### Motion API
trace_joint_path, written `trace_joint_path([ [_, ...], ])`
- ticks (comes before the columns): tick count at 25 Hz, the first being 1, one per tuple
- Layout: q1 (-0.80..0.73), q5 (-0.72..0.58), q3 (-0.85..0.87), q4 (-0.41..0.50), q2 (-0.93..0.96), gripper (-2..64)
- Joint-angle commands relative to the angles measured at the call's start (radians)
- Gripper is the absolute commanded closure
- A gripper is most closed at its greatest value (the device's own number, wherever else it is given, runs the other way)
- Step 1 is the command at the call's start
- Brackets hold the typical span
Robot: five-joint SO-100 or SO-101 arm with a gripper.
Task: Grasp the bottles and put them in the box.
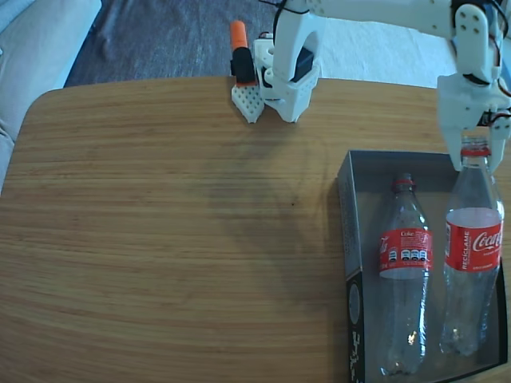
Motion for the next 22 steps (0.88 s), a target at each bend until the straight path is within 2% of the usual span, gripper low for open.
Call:
trace_joint_path([
  [1,0.006,0.006,0.008,-0.021,0.048,61.8],
  [5,0.006,0.006,0.057,-0.021,0.06,61.8],
  [22,0.034,0.005,0.055,-0.057,0.046,61.7],
])
